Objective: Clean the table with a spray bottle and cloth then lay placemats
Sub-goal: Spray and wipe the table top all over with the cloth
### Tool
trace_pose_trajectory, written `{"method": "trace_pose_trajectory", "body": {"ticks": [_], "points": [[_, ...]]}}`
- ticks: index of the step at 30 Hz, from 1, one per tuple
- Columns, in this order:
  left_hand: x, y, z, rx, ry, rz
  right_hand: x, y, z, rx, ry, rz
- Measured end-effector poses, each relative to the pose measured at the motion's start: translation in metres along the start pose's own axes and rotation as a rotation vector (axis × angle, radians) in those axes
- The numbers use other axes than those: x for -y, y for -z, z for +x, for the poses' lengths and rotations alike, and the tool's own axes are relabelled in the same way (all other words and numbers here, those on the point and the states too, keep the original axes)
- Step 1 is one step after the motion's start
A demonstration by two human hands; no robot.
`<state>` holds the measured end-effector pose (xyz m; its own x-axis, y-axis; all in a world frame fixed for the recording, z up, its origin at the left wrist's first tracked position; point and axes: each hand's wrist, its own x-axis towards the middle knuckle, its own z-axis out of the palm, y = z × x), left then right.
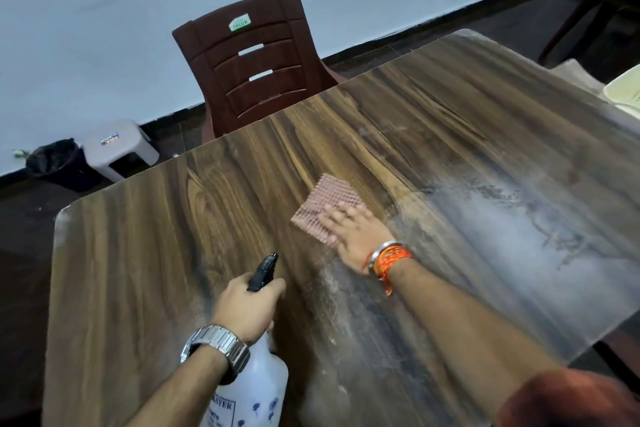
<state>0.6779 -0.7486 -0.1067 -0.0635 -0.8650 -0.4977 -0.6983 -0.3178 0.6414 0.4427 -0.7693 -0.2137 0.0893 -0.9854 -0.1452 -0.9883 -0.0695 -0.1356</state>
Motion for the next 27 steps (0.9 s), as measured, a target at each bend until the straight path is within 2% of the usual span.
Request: {"method": "trace_pose_trajectory", "body": {"ticks": [3, 5, 8, 12, 14, 15, 17, 21, 24, 26, 27], "points": [[0.012, 0.009, -0.013, -0.017, 0.005, -0.015, -0.03, -0.002, -0.018, -0.013, -0.364, 0.01], [0.019, 0.016, -0.023, -0.007, 0.012, -0.01, -0.014, -0.004, -0.03, -0.022, -0.466, 0.039], [0.027, 0.017, -0.035, 0.053, 0.022, 0.018, 0.061, -0.014, -0.051, -0.028, -0.313, 0.043], [0.044, 0.018, -0.058, 0.089, 0.005, 0.01, 0.172, -0.046, -0.121, 0.045, 0.108, 0.038], [0.055, 0.023, -0.067, 0.094, -0.007, 0.038, 0.196, -0.055, -0.169, 0.113, 0.253, 0.008], [0.06, 0.027, -0.073, 0.111, -0.007, 0.036, 0.197, -0.058, -0.189, 0.103, 0.261, 0.011], [0.074, 0.034, -0.083, 0.163, 0.004, 0.0, 0.184, -0.056, -0.212, 0.069, 0.161, 0.022], [0.102, 0.05, -0.103, 0.183, 0.011, -0.024, 0.151, -0.051, -0.219, 0.026, -0.33, 0.137], [0.122, 0.061, -0.116, 0.2, 0.007, -0.011, 0.182, -0.055, -0.213, -0.034, -0.619, 0.208], [0.132, 0.065, -0.126, 0.191, 0.003, 0.002, 0.232, -0.064, -0.215, -0.034, -0.569, 0.229], [0.134, 0.065, -0.131, 0.18, -0.003, 0.017, 0.26, -0.071, -0.22, -0.008, -0.45, 0.208]]}}
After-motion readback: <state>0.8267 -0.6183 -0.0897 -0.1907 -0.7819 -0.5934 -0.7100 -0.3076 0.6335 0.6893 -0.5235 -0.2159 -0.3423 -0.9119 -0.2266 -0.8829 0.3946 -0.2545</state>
